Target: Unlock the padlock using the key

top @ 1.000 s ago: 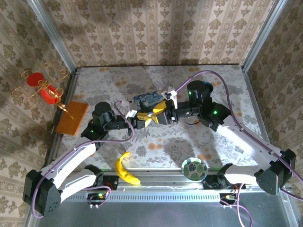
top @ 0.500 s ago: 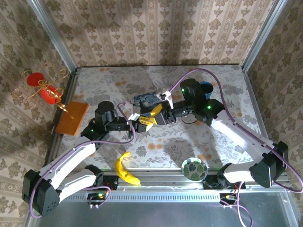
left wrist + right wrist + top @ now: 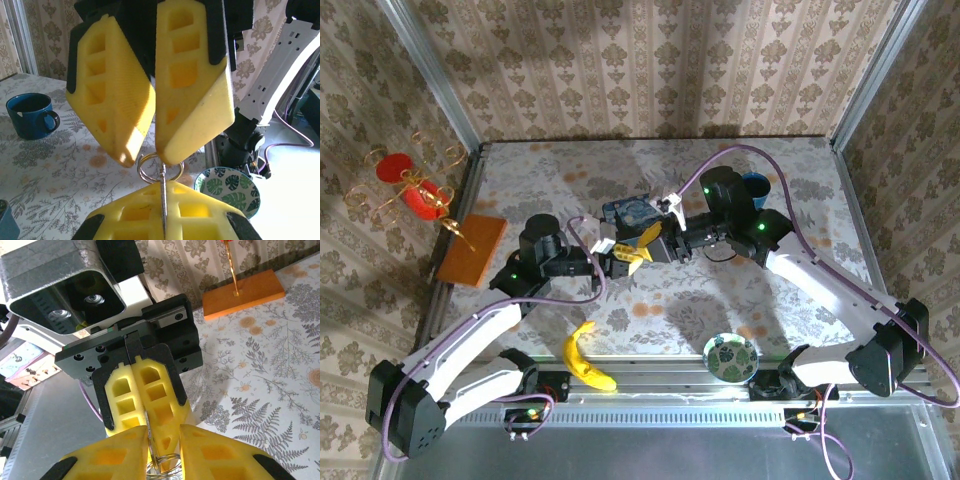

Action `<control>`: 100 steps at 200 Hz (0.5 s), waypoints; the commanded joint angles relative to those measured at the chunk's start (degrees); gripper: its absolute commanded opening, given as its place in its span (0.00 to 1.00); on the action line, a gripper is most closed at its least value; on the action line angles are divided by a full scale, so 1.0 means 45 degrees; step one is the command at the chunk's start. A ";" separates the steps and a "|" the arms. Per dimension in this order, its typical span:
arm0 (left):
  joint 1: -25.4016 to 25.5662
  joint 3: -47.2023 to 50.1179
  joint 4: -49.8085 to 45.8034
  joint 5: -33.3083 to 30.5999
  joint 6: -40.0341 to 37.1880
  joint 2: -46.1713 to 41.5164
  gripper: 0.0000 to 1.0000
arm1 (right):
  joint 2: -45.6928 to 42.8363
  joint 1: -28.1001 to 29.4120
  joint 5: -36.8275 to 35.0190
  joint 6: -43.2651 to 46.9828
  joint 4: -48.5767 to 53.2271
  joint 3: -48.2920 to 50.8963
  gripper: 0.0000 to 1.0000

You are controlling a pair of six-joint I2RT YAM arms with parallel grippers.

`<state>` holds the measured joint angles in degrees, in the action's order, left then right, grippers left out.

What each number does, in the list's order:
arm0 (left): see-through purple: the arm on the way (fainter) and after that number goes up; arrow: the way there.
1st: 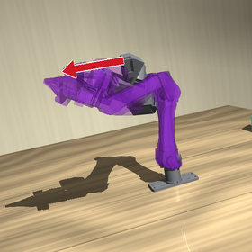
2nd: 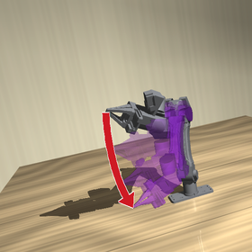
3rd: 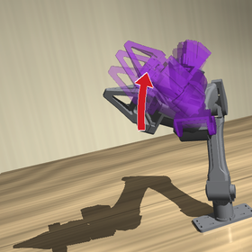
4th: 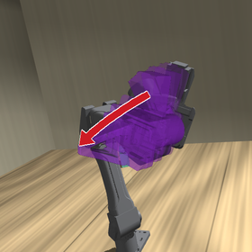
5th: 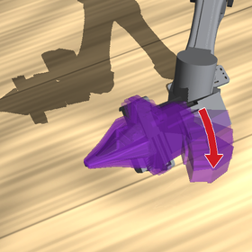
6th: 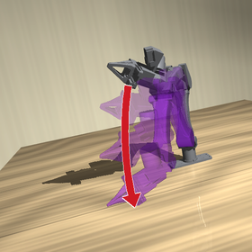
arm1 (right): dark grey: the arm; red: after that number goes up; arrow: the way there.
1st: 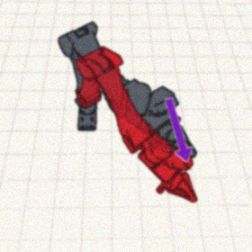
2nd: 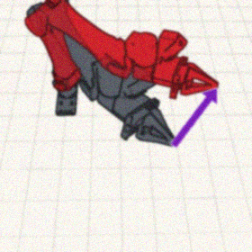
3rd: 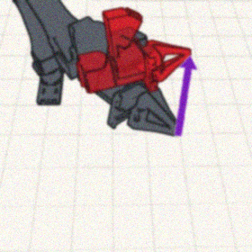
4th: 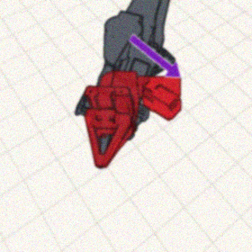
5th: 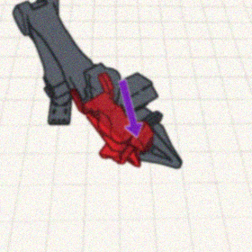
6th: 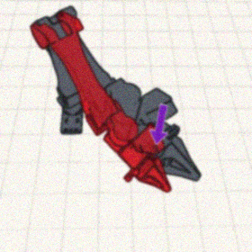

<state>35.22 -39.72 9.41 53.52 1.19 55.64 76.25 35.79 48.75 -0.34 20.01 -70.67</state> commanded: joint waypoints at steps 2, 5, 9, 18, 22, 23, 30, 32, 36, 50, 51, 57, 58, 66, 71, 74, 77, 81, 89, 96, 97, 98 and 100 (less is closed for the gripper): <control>0.0033 -0.0205 0.0258 0.0029 -0.0081 -0.0244 0.00 | -0.0310 -0.0024 0.0265 0.0114 0.0431 0.0019 0.23; 0.0025 -0.0214 0.0261 0.0022 -0.0081 -0.0243 0.00 | -0.0307 -0.0024 0.0261 0.0134 0.0435 0.0036 0.24; 0.0024 -0.0215 0.0279 0.0022 -0.0071 -0.0254 0.00 | -0.0339 -0.0024 0.0243 0.0144 0.0436 0.0056 0.25; 0.0024 -0.0215 0.0291 0.0041 -0.0052 -0.0263 0.00 | -0.0371 -0.0024 0.0187 0.0134 0.0436 0.0095 0.25; 0.0024 -0.0215 0.0300 0.0059 -0.0059 -0.0267 0.00 | -0.0386 -0.0024 0.0182 0.0144 0.0426 0.0114 0.25; 0.0024 -0.0215 0.0306 0.0060 -0.0054 -0.0261 0.00 | -0.0393 -0.0024 0.0192 0.0139 0.0421 0.0117 0.25; 0.0024 -0.0215 0.0308 0.0061 -0.0040 -0.0262 0.00 | -0.0410 -0.0024 0.0180 0.0135 0.0403 0.0138 0.23; 0.0024 -0.0215 0.0310 0.0070 -0.0033 -0.0271 0.00 | -0.0427 -0.0024 0.0182 0.0134 0.0408 0.0139 0.22; 0.0024 -0.0201 0.0308 0.0061 -0.0021 -0.0269 0.00 | -0.0433 -0.0024 0.0182 0.0134 0.0405 0.0151 0.21; 0.0024 -0.0177 0.0352 0.0061 0.0011 -0.0285 0.00 | -0.0437 -0.0024 0.0182 0.0139 0.0429 0.0173 0.21; 0.0024 -0.0176 0.0361 0.0051 0.0020 -0.0289 0.00 | -0.0439 -0.0024 0.0182 0.0136 0.0442 0.0176 0.21; 0.0024 -0.0176 0.0369 0.0041 0.0018 -0.0285 0.00 | -0.0425 -0.0024 0.0182 0.0139 0.0436 0.0178 0.19; 0.0024 -0.0176 0.0369 0.0041 0.0023 -0.0289 0.00 | -0.0433 -0.0024 0.0182 0.0146 0.0436 0.0178 0.19; 0.0006 -0.0158 0.0358 0.0025 0.0036 -0.0309 0.00 | -0.0440 -0.0024 0.0182 0.0155 0.0474 0.0197 0.18; 0.0005 -0.0157 0.0379 0.0022 0.0037 -0.0323 0.00 | -0.0432 -0.0024 0.0182 0.0169 0.0503 0.0198 0.17; 0.0015 -0.0142 0.0373 0.0021 0.0034 -0.0331 0.00 | -0.0437 -0.0024 0.0182 0.0187 0.0506 0.0198 0.16; 0.0006 -0.0138 0.0385 0.0021 0.0049 -0.0342 0.00 | -0.0437 -0.0024 0.0197 0.0202 0.0523 0.0207 0.16; 0.0005 -0.0137 0.0398 0.0021 0.0062 -0.0366 0.00 | -0.0457 -0.0024 0.0204 0.0208 0.0515 0.0217 0.16; -0.0013 -0.0119 0.0432 0.0007 0.0085 -0.0390 0.00 | -0.0479 -0.0024 0.0211 0.0214 0.0519 0.0254 0.17; -0.0024 -0.0118 0.0464 0.0012 0.0096 -0.0405 0.00 | -0.0488 -0.0024 0.0250 0.0222 0.0514 0.0275 0.20; -0.0029 -0.0118 0.0456 0.0017 0.0101 -0.0408 0.00 | -0.0503 -0.0024 0.0255 0.0217 0.0514 0.0285 0.21; -0.0032 -0.0118 0.0472 0.0019 0.0104 -0.0409 0.00 | -0.0501 -0.0024 0.0257 0.0214 0.0514 0.0290 0.21; -0.0034 -0.0118 0.0464 0.0021 0.0096 -0.0401 0.00 | -0.0499 -0.0024 0.0274 0.0213 0.0500 0.0294 0.22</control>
<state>35.22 -39.72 9.43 53.30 1.23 55.22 75.50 35.79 48.71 -0.12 20.18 -70.48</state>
